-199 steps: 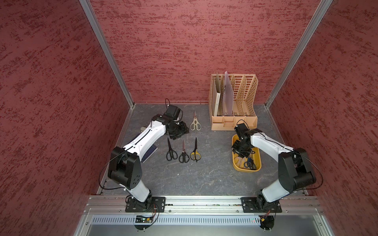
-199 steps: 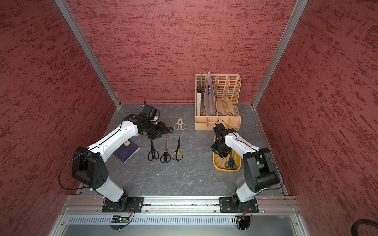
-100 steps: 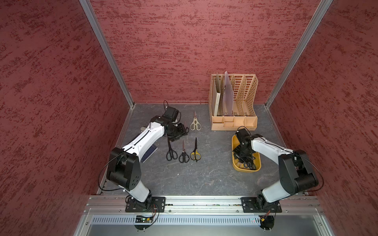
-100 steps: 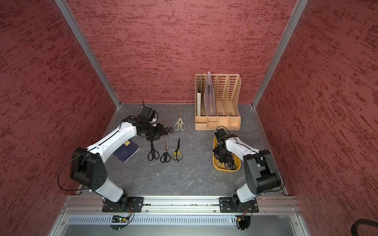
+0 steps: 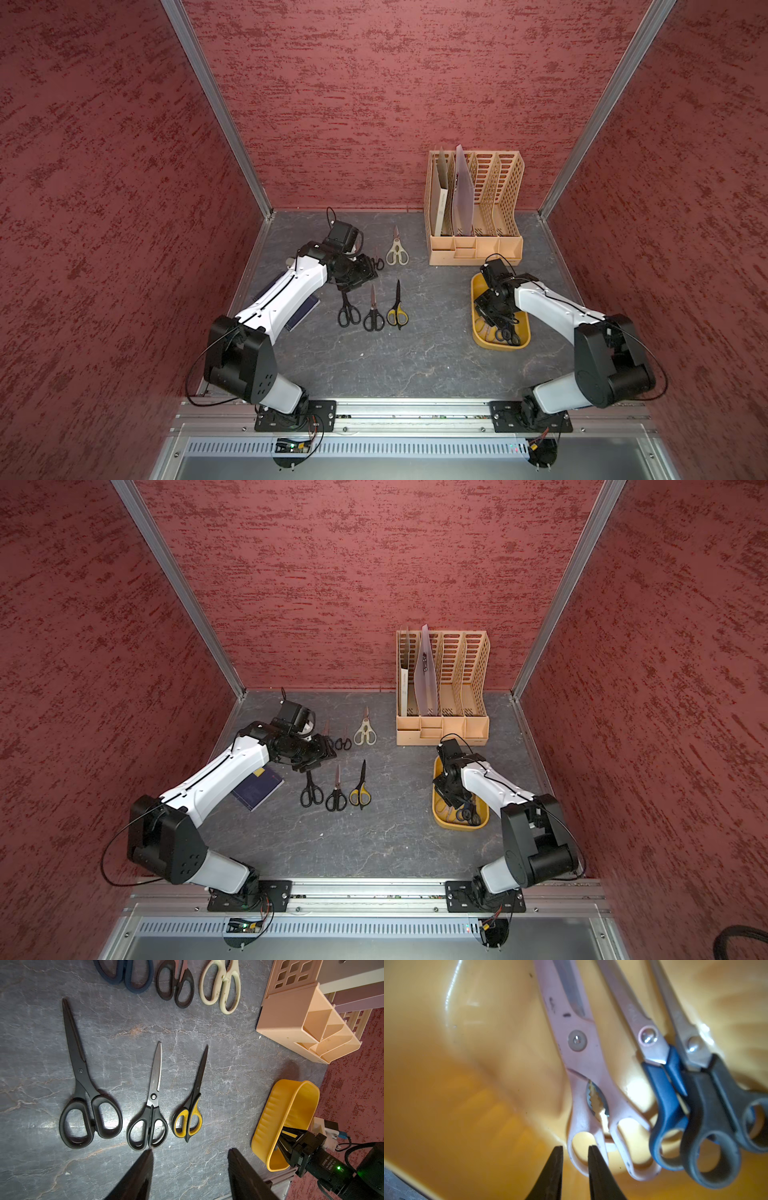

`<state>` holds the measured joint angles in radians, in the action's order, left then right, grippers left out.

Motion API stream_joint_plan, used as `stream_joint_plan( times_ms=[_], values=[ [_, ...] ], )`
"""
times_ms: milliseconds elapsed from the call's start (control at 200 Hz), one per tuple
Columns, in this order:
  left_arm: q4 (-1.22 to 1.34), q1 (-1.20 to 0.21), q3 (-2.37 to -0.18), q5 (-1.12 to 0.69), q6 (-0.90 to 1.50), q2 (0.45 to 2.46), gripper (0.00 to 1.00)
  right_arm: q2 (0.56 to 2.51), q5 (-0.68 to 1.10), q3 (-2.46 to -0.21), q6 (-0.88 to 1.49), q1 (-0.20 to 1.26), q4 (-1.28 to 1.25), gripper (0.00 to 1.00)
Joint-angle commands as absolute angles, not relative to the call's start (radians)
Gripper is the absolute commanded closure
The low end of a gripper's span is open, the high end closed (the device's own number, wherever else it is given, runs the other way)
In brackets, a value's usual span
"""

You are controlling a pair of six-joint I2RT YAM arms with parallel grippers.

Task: Take the scissors out of the storage box
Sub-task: Pick up the scissors from the storage box.

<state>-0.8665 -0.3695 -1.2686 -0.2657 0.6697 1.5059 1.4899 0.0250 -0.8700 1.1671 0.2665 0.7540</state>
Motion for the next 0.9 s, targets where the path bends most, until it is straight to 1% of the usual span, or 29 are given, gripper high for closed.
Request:
stream_joint_plan(
  times_ms=[0, 180, 411, 626, 786, 897],
  values=[
    [-0.860, -0.366, -1.251, -0.248, 0.678, 1.482, 0.39, 1.499, 0.000, -0.872, 1.193, 0.269, 0.722, 0.73],
    [-0.871, -0.366, -1.247, -0.245, 0.675, 1.479, 0.39, 1.543, 0.002, -0.854, 1.220, 0.292, 0.675, 0.72],
    [-0.876, -0.366, -1.243, -0.242, 0.674, 1.474, 0.39, 1.650, -0.001, -0.828, 1.238, 0.310, 0.632, 0.72],
    [-0.876, -0.364, -1.247, -0.237, 0.676, 1.471, 0.39, 1.663, -0.037, -0.819, 1.180, 0.311, 0.639, 0.83],
    [-0.865, -0.363, -1.249, -0.233, 0.678, 1.471, 0.39, 1.628, -0.044, -0.845, 1.099, 0.311, 0.652, 0.93],
    [-0.850, -0.352, -1.249, -0.240, 0.678, 1.473, 0.39, 1.594, -0.059, -0.891, 1.053, 0.309, 0.696, 0.96]
  ],
)
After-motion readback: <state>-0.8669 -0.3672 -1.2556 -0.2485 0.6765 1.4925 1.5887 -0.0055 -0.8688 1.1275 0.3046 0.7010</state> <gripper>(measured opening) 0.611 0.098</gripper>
